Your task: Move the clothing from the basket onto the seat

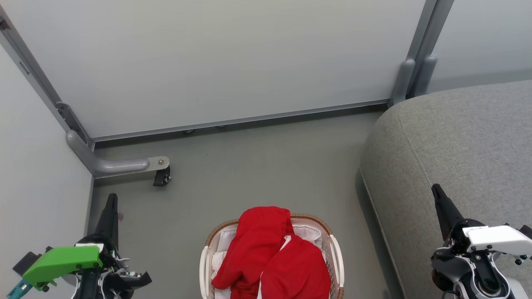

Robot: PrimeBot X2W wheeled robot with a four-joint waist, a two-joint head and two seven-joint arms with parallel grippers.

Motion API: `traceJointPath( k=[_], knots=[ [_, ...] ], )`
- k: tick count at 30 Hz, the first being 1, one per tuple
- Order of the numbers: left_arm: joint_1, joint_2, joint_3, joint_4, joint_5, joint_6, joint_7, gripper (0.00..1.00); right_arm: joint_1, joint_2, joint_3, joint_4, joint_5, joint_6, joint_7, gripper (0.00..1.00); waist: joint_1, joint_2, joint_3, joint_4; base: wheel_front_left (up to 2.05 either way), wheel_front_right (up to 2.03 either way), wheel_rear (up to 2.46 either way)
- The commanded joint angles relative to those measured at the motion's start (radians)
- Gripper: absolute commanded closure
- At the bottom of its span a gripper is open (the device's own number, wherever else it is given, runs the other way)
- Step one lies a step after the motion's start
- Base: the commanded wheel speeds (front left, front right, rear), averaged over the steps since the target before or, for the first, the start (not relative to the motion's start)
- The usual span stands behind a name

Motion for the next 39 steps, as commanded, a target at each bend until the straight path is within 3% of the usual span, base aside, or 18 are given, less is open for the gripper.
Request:
traceJointPath(
  k=[1,39],
  knots=[
    [-0.011,0.006,0.002,-0.002,-0.003,-0.004,0.002,1.0,0.011,-0.006,-0.002,-0.003,0.003,0.0,0.002,1.0,0.0,0.0,0.0,0.0,0.0,0.0,0.0],
    [-0.011,0.006,0.001,-0.002,-0.003,-0.004,0.002,1.0,0.011,-0.006,-0.002,-0.003,0.003,0.0,0.002,1.0,0.0,0.0,0.0,0.0,0.0,0.0,0.0]
  ],
)
